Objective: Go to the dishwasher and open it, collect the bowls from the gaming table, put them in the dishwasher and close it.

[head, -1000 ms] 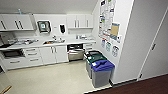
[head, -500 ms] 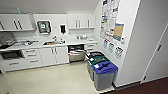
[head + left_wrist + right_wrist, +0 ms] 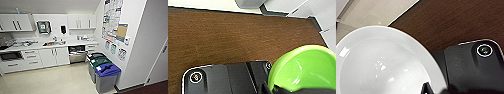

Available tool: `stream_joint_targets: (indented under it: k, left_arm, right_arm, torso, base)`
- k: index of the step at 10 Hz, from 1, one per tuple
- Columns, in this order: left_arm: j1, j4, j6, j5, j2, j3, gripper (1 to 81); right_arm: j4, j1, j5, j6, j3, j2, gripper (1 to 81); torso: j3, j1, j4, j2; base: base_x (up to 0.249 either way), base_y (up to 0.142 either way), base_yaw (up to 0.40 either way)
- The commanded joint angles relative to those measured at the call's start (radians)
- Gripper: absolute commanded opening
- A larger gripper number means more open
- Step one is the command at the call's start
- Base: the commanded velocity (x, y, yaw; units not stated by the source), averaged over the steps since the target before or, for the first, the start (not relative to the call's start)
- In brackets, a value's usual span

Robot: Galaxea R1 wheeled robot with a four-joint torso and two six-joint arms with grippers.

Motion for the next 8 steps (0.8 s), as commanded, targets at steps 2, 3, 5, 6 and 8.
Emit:
stream_joint_targets:
  k: [2,3,5,6,8]
  left_arm:
    - [-0.055,0.013,-0.002,0.016,-0.029,0.018,1.0]
    - [-0.055,0.013,0.000,0.016,-0.029,0.018,1.0]
    - [-0.055,0.013,-0.002,0.016,-0.031,0.018,1.0]
    - [-0.055,0.013,-0.002,0.016,-0.031,0.018,1.0]
    - [-0.055,0.013,-0.002,0.016,-0.030,0.018,1.0]
  right_arm:
    - [-0.018,0.068,-0.016,-0.001,0.011,-0.014,1.0]
    - [-0.018,0.068,-0.016,0.000,0.011,-0.014,1.0]
    - [-0.018,0.068,-0.016,-0.001,0.011,-0.014,1.0]
    - [-0.018,0.066,-0.016,-0.001,0.011,-0.014,1.0]
    - [-0.018,0.066,-0.016,-0.001,0.011,-0.014,1.0]
  torso:
    - [0.000,0.000,0.000,0.000]
    - [0.000,0.000,0.000,0.000]
    - [0.000,0.000,0.000,0.000]
    - [0.000,0.000,0.000,0.000]
    - [0.000,0.000,0.000,0.000]
  base:
    - [0.144,0.000,0.000]
    - [0.142,0.000,0.000]
    - [0.142,0.000,0.000]
    - [0.142,0.000,0.000]
    - [0.142,0.000,0.000]
